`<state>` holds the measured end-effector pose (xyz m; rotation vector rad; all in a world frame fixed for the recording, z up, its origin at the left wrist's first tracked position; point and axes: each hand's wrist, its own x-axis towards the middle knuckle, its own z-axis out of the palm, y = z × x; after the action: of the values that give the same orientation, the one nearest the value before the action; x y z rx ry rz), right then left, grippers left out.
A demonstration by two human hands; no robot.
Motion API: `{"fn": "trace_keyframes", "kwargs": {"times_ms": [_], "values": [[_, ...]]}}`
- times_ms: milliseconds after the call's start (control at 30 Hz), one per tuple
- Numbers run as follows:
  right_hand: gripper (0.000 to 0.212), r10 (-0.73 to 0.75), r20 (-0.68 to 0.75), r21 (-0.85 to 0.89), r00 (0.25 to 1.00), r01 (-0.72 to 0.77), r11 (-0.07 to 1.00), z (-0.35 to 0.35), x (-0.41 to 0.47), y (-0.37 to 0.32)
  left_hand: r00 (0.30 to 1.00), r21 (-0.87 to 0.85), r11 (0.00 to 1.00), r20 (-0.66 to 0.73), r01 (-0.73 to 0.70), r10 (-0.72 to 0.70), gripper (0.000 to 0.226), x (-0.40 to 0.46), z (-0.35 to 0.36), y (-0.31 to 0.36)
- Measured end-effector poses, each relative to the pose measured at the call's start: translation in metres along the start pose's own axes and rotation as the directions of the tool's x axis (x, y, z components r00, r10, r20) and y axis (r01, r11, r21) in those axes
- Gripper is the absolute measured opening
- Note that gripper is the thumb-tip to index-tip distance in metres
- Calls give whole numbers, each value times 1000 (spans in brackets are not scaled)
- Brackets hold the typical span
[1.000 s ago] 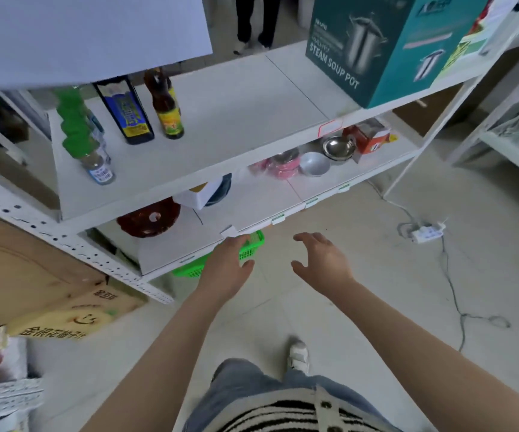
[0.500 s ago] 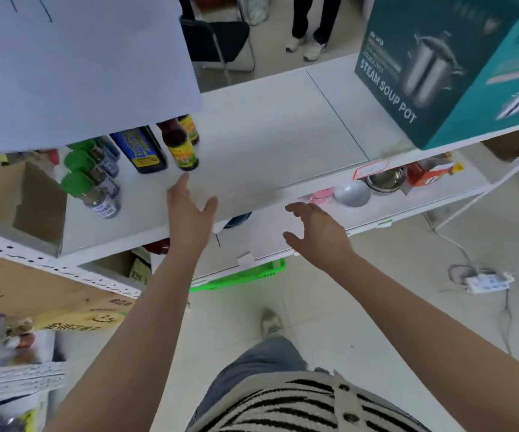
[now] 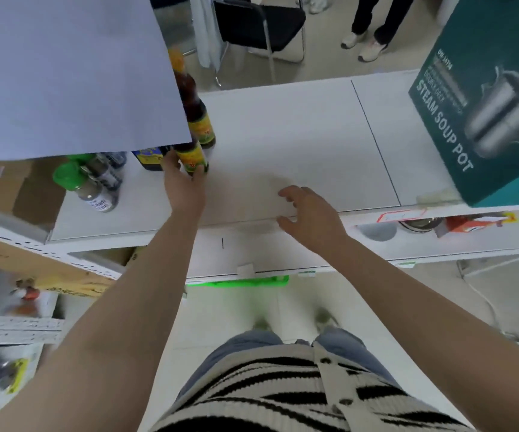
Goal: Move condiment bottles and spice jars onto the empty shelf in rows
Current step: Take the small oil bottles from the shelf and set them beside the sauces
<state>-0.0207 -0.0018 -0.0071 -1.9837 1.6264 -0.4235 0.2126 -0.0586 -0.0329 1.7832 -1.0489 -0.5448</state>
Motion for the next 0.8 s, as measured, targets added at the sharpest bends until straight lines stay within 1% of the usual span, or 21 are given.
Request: {"fn": "trace_keyframes", "kwargs": {"times_ms": [100,200,267,300,367,433,533,667,733,800], "values": [[48,-80,75,-30,994,82,996,-4,20,8,997,-66,997,-62,44,-48,43,6,6,-3],[46,-155,128,-36,980,160,986,-14,38,15,991,-99,994,-119,56,-67,33,7,12,-1],[46,-186,160,-44,969,196,980,-21,48,19,988,-98,993,-134,66,-79,36,6,15,3],[46,-202,171,-46,964,212,976,-24,53,21,987,-89,994,-139,65,-77,40,7,17,5],[46,-234,192,-37,953,246,969,-26,63,24,985,-25,998,-157,63,-66,48,8,21,5],[46,-263,218,-17,940,273,962,-25,73,25,983,50,995,-165,87,-78,46,7,25,2],[43,-283,245,43,927,281,959,-22,86,29,980,-4,994,-167,109,-108,44,-4,29,7],[35,-253,229,155,940,221,963,-24,110,26,985,-54,992,-123,116,-122,38,-35,33,19],[36,-250,211,155,945,220,963,-26,128,21,984,-72,987,-96,145,-152,41,-54,36,24],[38,-270,191,165,944,240,957,-26,149,13,980,-72,983,-93,169,-176,50,-71,36,29]]}}
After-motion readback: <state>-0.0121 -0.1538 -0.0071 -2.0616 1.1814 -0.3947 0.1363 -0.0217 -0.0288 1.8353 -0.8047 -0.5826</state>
